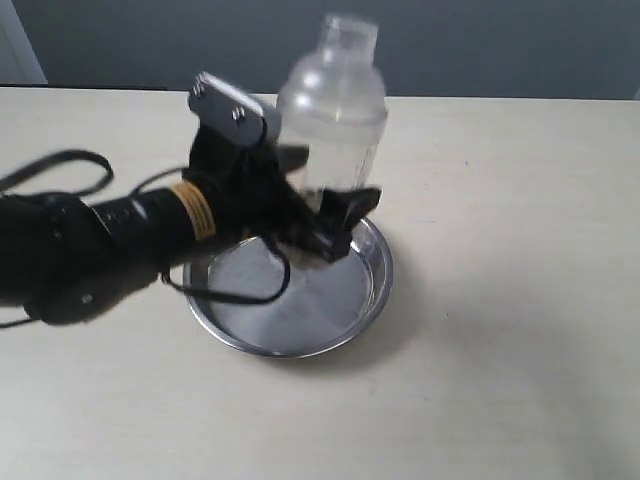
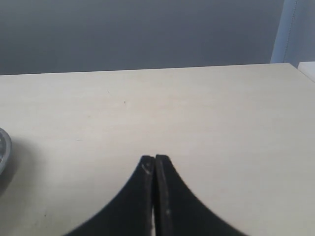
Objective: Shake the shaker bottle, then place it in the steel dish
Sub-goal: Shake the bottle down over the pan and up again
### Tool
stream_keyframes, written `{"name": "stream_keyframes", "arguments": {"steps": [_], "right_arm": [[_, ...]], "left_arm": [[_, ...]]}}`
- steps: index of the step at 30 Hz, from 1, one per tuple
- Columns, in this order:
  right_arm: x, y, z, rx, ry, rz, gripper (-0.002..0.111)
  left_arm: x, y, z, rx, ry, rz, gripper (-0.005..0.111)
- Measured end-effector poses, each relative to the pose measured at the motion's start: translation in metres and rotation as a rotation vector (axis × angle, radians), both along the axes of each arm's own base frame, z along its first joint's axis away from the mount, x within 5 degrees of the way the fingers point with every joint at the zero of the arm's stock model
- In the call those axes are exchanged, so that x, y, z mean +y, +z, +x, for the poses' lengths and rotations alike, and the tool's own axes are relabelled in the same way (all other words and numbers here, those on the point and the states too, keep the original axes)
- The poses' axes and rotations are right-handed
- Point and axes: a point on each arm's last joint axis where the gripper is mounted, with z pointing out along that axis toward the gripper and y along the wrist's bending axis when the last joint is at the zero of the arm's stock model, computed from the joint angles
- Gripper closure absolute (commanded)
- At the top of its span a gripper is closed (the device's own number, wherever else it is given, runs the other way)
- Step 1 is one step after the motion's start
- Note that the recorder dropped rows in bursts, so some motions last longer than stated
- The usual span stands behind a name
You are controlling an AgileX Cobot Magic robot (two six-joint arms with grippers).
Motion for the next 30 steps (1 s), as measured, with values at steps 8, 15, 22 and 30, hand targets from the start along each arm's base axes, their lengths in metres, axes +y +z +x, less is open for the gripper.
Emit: {"name": "stream_keyframes", "arguments": {"steps": [8, 15, 22, 30], "right_arm": [[0.0, 0.0, 0.0, 0.0, 0.0, 0.0, 0.109], [0.0, 0.0, 0.0, 0.0, 0.0, 0.0, 0.109], [0.0, 0.0, 0.0, 0.0, 0.0, 0.0, 0.109], [0.0, 0.0, 0.0, 0.0, 0.0, 0.0, 0.109]], "left_arm": [[0.001, -0.005, 0.006, 0.004, 0.061, -0.05, 0.106], [-0.002, 0.038, 0.005, -0.115, 0.019, -0.093, 0.106], [-0.003, -0.026, 0.009, 0.053, -0.002, 0.112, 0.106], [-0.003, 0.048, 0.011, -0.143, 0.025, -0.04, 0.106]]}}
